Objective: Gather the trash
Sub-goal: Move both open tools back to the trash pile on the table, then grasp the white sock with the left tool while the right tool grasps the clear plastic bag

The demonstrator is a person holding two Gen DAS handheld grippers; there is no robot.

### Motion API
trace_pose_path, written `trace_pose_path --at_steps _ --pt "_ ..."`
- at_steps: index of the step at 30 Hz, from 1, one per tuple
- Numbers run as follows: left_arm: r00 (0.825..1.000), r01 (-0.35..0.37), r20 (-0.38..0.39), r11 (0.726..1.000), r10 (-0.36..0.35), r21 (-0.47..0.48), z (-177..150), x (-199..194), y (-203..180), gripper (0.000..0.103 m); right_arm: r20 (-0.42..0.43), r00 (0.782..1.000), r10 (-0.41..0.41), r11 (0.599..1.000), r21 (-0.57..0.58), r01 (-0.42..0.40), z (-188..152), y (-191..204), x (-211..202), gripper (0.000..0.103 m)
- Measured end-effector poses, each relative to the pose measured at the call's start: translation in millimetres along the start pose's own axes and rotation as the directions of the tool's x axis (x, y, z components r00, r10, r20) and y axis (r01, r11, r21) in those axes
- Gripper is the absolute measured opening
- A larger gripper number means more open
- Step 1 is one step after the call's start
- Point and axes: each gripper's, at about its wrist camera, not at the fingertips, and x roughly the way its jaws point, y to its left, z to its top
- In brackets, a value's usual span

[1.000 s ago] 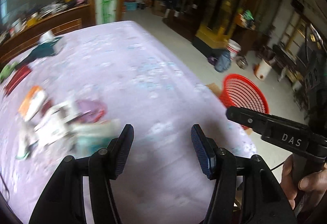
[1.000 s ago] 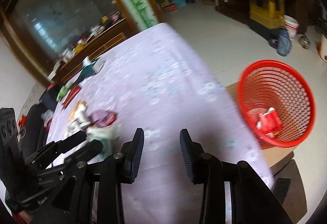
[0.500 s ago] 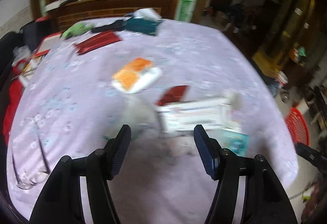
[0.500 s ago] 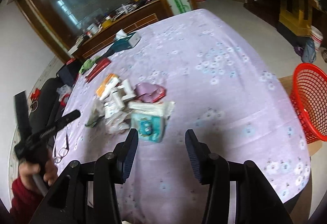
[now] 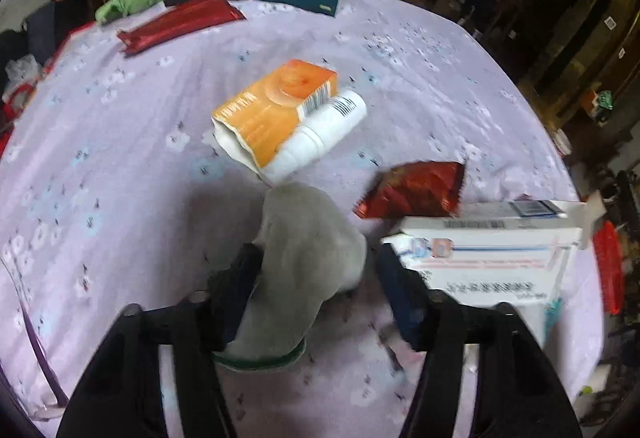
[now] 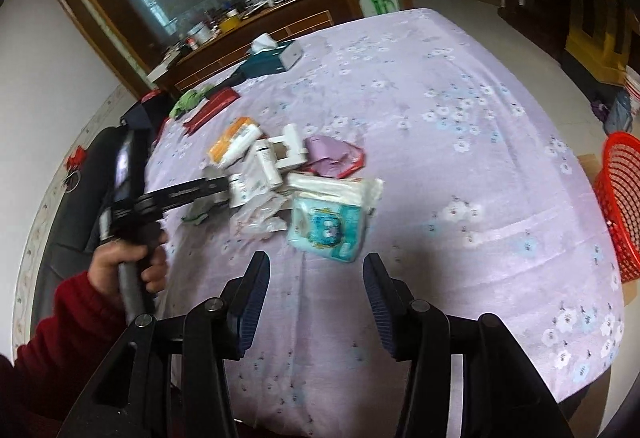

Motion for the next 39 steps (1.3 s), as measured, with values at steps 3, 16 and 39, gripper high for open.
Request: trace_pose_path --at_steps 3,16,39 --pt "1.000 -0.001 0.013 1.000 0.001 -0.005 -1 -2 4 0.023 -0.020 0.999 0.031 0.999 -0.040 -0.032 1 15 10 0.055" --pt "0.988 -0.004 0.157 0.998 -0.006 0.059 -37 -92 14 0.020 -0.117 0.992 0.047 0.986 -0.154 -0.065 29 68 107 0.057" --pt "0.976 0.065 0.192 0.975 -0.107 0.212 -72 -124 -97 0.020 0.030 0.999 -0.023 0.998 -0.060 0.024 9 19 38 0.023"
